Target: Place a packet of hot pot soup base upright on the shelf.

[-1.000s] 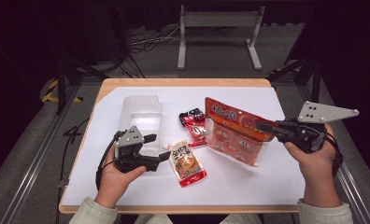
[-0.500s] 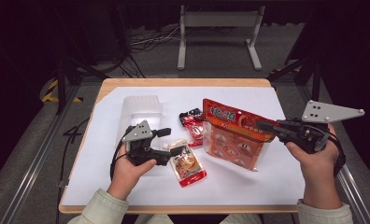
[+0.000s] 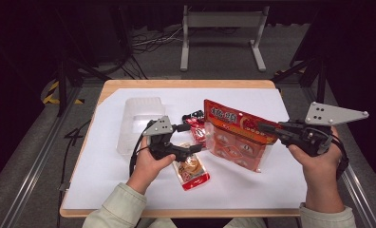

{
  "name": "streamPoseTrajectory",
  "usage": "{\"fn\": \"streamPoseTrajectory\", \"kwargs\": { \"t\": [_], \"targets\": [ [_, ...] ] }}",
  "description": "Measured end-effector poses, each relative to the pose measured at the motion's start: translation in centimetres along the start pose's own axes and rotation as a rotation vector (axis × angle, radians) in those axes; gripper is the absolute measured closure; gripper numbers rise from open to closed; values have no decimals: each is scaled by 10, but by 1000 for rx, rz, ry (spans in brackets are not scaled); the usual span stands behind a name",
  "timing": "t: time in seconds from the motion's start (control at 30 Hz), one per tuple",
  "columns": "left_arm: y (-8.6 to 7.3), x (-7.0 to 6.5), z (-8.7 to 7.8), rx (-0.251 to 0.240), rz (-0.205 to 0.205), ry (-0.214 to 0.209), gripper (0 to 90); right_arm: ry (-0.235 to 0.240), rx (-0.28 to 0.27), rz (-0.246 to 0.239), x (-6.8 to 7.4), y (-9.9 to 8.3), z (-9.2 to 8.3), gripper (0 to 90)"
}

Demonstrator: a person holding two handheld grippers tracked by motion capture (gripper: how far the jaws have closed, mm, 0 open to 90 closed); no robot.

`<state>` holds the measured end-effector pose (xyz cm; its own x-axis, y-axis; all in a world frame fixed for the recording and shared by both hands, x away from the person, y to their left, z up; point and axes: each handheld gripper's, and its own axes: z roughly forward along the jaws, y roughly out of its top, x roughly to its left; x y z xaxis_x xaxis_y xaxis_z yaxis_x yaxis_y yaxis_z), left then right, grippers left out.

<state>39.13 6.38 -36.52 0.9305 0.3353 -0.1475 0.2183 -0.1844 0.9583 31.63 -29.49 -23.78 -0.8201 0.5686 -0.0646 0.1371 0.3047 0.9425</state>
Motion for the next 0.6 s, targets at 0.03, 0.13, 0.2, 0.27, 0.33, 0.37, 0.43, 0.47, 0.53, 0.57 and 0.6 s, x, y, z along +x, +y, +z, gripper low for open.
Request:
{"fn": "streamPoseTrajectory", "kwargs": {
  "t": [0.03, 0.13, 0.2, 0.27, 0.33, 0.37, 0.43, 0.47, 0.53, 0.57, 0.6],
  "targets": [
    [1, 0, 2, -5, 5, 2, 148, 1, -1, 2, 0, -1, 0, 900],
    [3, 0, 7, -4, 8, 27, 114, 6, -3, 1, 0, -1, 1, 900],
    [4, 0, 10, 20, 24, 49, 111, 10, -6, -1, 1, -1, 1, 900],
    [3, -1, 14, 24, 17, 39, 105, 12, -11, -6, 2, 0, 1, 900],
    [2, -1, 18, 18, 15, 14, 94, 11, -16, -10, 3, 0, 1, 900],
    [2, -2, 20, 15, 15, 3, 88, 12, -18, -11, 4, 1, 0, 900],
    [2, -3, 21, 17, 13, -4, 78, 13, -19, -15, 5, 1, 0, 900],
    [2, -3, 23, 16, 25, -16, 78, 14, -21, -18, 6, 1, 0, 900],
    [2, -4, 26, 0, 44, -79, 94, 17, -24, -23, 7, 2, 1, 900],
    [3, -6, 28, -1, 57, -88, 133, 22, -26, -25, 8, 2, 1, 900],
    [3, -7, 30, -6, 67, -102, 143, 27, -27, -24, 8, 2, 2, 900]
  ]
}}
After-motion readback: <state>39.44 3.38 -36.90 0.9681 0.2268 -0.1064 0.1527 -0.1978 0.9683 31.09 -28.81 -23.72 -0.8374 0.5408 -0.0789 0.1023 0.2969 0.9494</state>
